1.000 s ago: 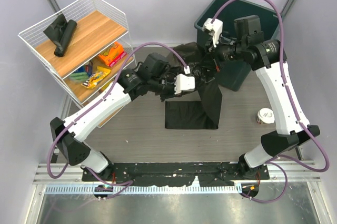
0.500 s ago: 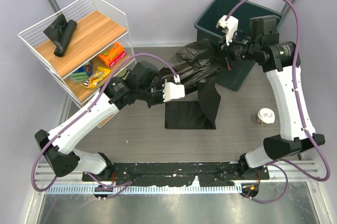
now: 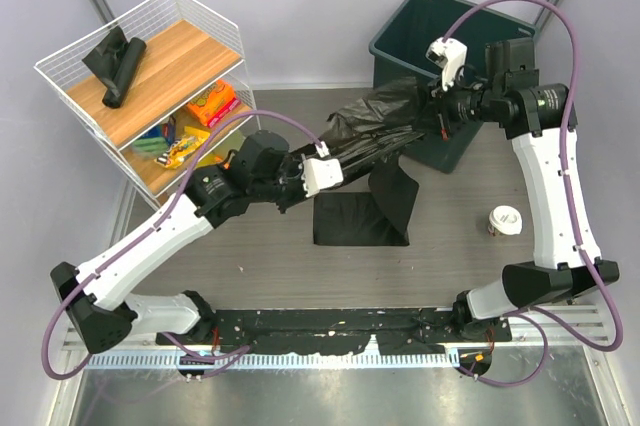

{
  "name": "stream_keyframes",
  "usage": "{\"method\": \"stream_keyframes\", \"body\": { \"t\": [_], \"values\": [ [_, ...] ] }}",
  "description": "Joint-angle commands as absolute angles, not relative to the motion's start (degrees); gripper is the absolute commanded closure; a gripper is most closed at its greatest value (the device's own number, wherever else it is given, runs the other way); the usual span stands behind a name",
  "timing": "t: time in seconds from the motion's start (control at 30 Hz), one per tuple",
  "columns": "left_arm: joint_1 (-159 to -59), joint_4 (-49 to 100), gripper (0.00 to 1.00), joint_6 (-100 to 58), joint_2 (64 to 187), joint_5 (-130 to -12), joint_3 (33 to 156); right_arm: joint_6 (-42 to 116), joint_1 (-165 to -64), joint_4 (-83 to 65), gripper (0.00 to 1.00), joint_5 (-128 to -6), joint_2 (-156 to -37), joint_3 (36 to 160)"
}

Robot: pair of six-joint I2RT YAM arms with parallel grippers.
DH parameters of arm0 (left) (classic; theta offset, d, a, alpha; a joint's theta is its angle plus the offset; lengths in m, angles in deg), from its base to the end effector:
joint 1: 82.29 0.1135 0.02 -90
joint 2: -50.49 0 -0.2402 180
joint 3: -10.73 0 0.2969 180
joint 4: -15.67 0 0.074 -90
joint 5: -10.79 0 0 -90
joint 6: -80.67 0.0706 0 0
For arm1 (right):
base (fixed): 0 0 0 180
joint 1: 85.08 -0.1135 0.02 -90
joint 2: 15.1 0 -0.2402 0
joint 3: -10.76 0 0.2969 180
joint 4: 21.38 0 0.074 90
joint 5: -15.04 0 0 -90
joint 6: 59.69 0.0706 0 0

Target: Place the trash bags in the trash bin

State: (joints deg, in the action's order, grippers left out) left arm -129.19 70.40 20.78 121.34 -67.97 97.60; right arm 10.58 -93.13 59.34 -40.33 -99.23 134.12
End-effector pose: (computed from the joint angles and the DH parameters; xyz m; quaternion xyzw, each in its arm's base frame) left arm 0.2211 -0.2565 0.3328 0.5917 0.6757 -0.1502 0.4132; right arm 0.3155 0.0851 0.4527 -0.3276 0.8156 0.2300 0.4178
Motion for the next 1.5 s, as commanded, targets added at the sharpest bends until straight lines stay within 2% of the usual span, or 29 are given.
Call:
{"method": "stream_keyframes", "body": {
  "t": [0.0,0.1,0.17,0.2,0.23,0.27,0.33,0.47,0.83,1.17,1.47],
  "values": [
    [-128.0,83.9,0.97,9.9,118.3,-74.6,96.0,11.2,-87.5,46.4,0.99,-54.0,-93.9,131.4],
    [-128.0,83.1,0.96,5.5,119.0,-74.3,98.2,12.9,-87.4,43.5,0.99,-55.0,-92.4,129.7],
    [-128.0,83.9,0.88,5.6,119.0,-71.1,99.5,12.9,-87.4,42.7,0.99,-54.1,-91.5,129.3],
    [-128.0,84.0,0.81,6.4,118.8,-68.8,100.0,13.0,-87.4,42.6,0.99,-53.1,-91.1,129.4],
    [-128.0,84.0,0.69,6.8,118.4,-66.6,100.3,13.3,-87.4,42.5,0.99,-51.8,-91.2,129.5],
    [-128.0,84.1,0.48,6.8,118.3,-64.3,101.0,13.3,-87.4,42.5,0.99,-51.1,-91.1,129.6],
    [-128.0,83.8,0.24,5.6,118.8,-61.1,103.1,13.2,-87.4,42.7,0.99,-49.7,-90.9,129.7],
    [-128.0,82.4,0.03,3.0,119.7,-58.9,107.8,12.8,-87.4,43.3,0.99,-48.5,-90.9,130.0],
    [-128.0,78.4,0.00,-1.5,123.7,-63.3,122.8,10.6,-87.4,44.9,0.99,-46.6,-90.5,129.6],
    [-128.0,67.2,0.00,1.1,130.5,-62.9,123.4,9.6,-87.4,47.1,0.99,-38.5,-89.7,130.5],
    [-128.0,62.1,0.00,7.0,138.9,-63.8,130.5,5.7,-87.4,51.7,0.99,-35.4,-89.0,130.7]
  ]
}}
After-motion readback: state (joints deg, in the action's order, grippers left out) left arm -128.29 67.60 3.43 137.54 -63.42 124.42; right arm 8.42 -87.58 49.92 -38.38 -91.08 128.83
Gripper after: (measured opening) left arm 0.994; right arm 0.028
